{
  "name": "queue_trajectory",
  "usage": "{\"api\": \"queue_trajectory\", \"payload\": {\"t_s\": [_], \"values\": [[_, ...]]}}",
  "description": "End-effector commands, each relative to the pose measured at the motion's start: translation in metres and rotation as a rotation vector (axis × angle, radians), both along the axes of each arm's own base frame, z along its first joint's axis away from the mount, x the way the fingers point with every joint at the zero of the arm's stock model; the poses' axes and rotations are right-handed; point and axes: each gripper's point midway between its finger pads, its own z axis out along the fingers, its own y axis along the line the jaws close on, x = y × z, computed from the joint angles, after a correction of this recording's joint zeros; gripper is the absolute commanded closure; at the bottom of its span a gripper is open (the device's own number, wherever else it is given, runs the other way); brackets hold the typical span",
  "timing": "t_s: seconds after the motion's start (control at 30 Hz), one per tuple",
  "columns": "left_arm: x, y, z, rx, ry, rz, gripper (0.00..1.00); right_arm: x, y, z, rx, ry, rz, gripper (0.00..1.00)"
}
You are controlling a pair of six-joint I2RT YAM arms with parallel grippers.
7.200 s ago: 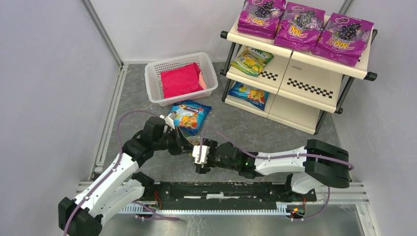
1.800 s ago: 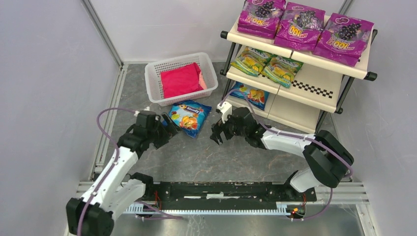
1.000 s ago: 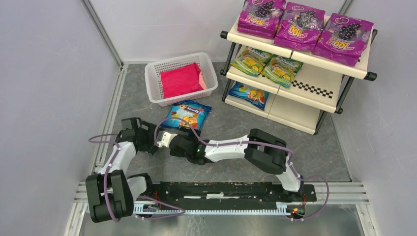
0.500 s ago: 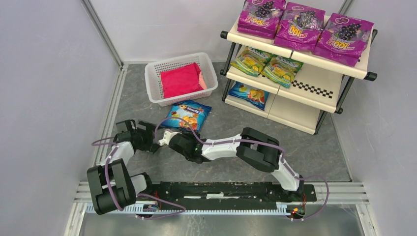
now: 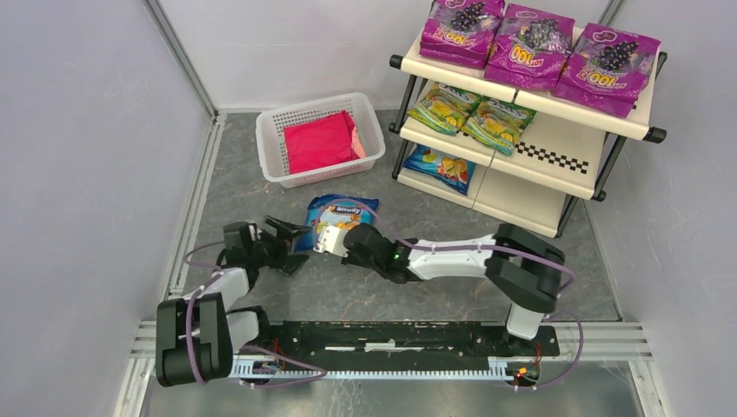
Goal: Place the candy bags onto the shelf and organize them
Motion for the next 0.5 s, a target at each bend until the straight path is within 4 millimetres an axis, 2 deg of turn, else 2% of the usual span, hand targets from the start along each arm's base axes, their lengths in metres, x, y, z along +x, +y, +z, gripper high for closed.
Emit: {"api": "queue_trajectory", "payload": {"t_s": [0.0,0.1,0.2,0.27,0.47], "values": [[-0.016,-0.028,-0.011,-0.026,0.04,-0.01,0.0,-0.03,0.012,0.026,0.211,0.123,0.087,1.0],[-0.024,-0.041,-0.01,-0.043,0.04,-0.027,0.04,-0.034,0.004,0.027,0.256,0.162,0.075,1.0],[-0.03,-0.043,-0.008,-0.061,0.039,-0.022,0.15,-0.034,-0.004,0.029,0.288,0.178,0.051,1.0],[-0.033,-0.044,-0.007,-0.069,0.04,-0.031,0.27,-0.033,-0.009,0.03,0.301,0.177,0.039,1.0],[-0.035,-0.047,0.004,-0.091,-0.002,-0.049,0.49,-0.035,-0.014,0.034,0.304,0.182,0.04,1.0]]}}
